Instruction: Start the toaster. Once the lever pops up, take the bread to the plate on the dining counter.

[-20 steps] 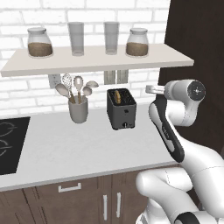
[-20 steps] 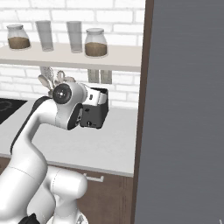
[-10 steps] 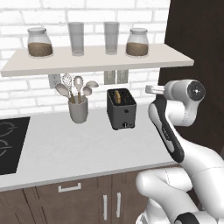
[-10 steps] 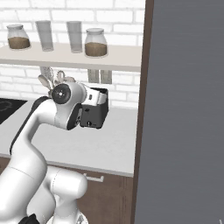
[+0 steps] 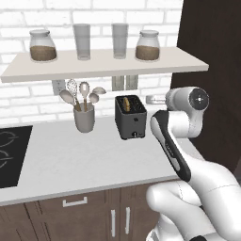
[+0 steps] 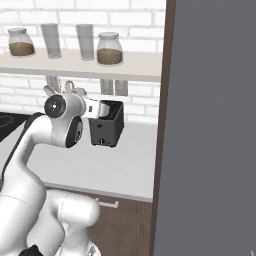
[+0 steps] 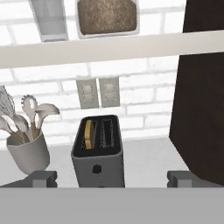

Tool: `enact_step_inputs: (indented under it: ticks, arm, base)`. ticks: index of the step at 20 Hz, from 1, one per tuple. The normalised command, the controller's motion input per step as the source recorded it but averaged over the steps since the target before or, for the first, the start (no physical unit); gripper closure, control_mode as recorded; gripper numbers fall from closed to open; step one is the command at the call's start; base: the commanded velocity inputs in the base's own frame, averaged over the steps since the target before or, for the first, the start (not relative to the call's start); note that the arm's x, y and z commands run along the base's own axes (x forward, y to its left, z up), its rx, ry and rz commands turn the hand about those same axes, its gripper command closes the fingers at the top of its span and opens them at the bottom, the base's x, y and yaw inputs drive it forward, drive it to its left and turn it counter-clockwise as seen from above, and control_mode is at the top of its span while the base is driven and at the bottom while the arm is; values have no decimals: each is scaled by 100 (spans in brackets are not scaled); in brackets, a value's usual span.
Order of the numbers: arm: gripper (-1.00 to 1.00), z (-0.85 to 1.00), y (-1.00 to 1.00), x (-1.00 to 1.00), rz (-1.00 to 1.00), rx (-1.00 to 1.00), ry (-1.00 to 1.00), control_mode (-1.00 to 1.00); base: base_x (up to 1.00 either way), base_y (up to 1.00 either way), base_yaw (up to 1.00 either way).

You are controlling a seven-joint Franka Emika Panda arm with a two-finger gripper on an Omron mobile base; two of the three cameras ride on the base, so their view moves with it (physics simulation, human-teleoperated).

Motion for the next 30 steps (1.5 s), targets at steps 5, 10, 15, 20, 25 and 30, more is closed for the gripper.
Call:
enact_step_inputs:
  ticks: [5,10,15,20,25,30]
  arm:
    - [-100,0,27,0,4,1,19,-100]
    - [-100,9,13,0,0,1,36,-100]
    - [-100,0,7,0,1,-4,18,-100]
    - [-100,-19,13,0,0,0,-2,-100]
    - [-100,-4,39,7,0,0,-1,-100]
    - [-100,-31,50,45,0,-2,-9,-100]
  base:
    - [0,0,0]
    - [0,0,0]
    - [0,0,0]
    - [0,0,0]
    - [0,0,0]
    - [0,0,0]
